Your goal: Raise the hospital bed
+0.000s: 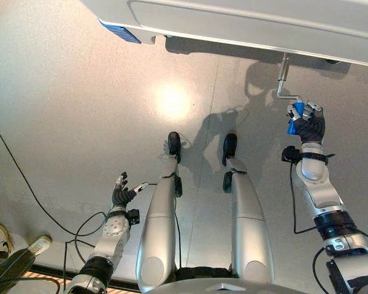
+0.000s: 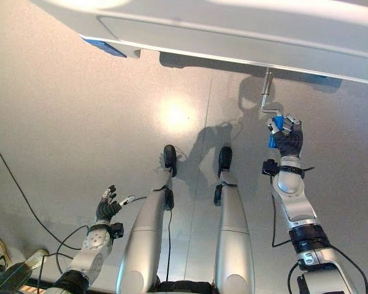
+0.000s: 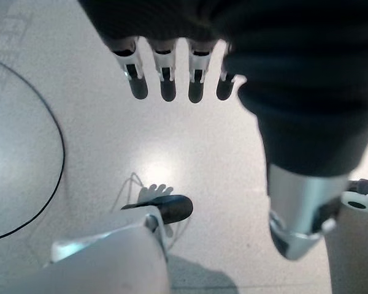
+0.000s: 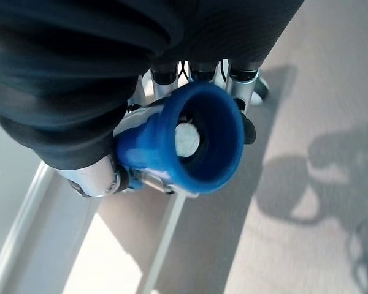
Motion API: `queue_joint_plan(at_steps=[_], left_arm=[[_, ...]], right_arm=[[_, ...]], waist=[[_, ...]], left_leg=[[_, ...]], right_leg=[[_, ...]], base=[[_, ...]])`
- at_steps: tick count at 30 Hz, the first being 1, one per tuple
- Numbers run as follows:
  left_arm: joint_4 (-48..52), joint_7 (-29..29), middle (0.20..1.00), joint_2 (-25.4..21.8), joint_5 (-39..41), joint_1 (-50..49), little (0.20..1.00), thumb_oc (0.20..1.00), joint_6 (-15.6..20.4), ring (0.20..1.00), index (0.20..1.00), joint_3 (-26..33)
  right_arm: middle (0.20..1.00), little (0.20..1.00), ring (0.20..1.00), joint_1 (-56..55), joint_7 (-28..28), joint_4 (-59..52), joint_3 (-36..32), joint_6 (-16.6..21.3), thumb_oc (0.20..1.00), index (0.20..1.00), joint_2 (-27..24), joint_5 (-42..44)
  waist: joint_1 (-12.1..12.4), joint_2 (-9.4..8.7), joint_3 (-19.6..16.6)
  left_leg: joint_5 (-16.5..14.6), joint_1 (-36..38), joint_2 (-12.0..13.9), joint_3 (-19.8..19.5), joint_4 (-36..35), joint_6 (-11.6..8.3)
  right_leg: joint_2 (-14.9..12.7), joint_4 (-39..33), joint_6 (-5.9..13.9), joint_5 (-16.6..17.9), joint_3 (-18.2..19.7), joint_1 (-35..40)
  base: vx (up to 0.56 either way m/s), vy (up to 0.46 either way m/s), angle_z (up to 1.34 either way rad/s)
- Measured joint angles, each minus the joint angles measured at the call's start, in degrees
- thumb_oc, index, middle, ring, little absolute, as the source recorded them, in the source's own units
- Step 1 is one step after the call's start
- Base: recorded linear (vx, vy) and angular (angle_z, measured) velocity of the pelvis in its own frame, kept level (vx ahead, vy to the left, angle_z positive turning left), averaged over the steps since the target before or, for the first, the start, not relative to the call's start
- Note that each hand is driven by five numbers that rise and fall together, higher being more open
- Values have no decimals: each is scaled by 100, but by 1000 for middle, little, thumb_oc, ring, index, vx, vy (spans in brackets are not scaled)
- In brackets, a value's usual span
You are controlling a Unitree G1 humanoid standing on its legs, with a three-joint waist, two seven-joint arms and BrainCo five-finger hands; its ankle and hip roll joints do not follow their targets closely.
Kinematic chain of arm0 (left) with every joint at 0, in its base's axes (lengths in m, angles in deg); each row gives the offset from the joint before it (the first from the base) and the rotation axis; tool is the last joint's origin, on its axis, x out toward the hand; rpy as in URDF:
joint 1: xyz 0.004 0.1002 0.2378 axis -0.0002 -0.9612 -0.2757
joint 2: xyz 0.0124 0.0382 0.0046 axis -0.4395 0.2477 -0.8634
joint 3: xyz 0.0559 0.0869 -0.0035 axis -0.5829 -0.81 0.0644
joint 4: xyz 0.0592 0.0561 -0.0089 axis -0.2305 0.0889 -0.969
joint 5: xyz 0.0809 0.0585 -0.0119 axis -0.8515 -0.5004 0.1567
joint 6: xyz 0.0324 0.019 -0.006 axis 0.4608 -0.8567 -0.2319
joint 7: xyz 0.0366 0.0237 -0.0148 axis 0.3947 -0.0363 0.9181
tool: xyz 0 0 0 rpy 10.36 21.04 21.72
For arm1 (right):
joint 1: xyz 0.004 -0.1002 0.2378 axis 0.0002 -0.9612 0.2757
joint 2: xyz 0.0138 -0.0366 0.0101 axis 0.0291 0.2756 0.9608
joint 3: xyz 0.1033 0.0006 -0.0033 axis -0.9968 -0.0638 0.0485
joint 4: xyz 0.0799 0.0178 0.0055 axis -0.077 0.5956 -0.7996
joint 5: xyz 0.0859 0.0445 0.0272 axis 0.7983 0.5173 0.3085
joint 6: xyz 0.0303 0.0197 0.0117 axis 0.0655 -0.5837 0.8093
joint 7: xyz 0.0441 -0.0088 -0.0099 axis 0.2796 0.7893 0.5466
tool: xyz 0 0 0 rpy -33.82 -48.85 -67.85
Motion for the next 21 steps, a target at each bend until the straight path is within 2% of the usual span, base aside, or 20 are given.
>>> queue_joint_plan(at_steps=[6, 10, 12, 15, 21], left_arm=[[176, 59, 1000, -89, -112, -1, 1000, 1000, 56, 1000, 1000, -3], [189, 82, 1000, -132, -113, -2, 1000, 1000, 54, 1000, 1000, -1], [177, 107, 1000, -189, -113, -2, 1000, 1000, 52, 1000, 1000, 4], [185, 131, 1000, -189, -113, -8, 1000, 1000, 53, 1000, 1000, 1], [145, 154, 1000, -204, -109, -10, 1000, 1000, 63, 1000, 1000, -5]], right_arm=[[200, 200, 200, -25, -98, 33, -1, -402, 200, 200, -463, -1053], [200, 200, 200, -4, -254, 48, -13, -656, 200, 200, -517, -1626], [200, 200, 200, 30, -325, 173, -21, -706, 200, 200, -531, -1917], [200, 200, 200, 58, -444, 267, -21, -775, 200, 200, -562, -2149], [200, 200, 200, 736, -493, 1329, 130, -841, 200, 200, -669, -2200]], waist=[[-11, -59, -10], [-15, -102, -26], [-13, -181, -26], [-20, -253, -27], [-141, -283, -31]], left_leg=[[-74, -116, -74, 15, 176, 98], [-103, -187, -109, 25, 258, 141], [-109, -230, -126, 31, 280, 159], [-127, -310, -143, 35, 338, 185], [-130, -404, -185, 93, 392, 231]], right_leg=[[-64, -52, 101, 47, 35, -5], [-93, -83, 149, 76, 59, -17], [-98, -92, 173, 87, 105, -55], [-110, -86, 198, 94, 129, -110], [-148, -81, 259, 131, 209, -207]], base=[[0, 0, 0], [0, 0, 0], [0, 0, 0], [0, 0, 0], [0, -4, -2]])
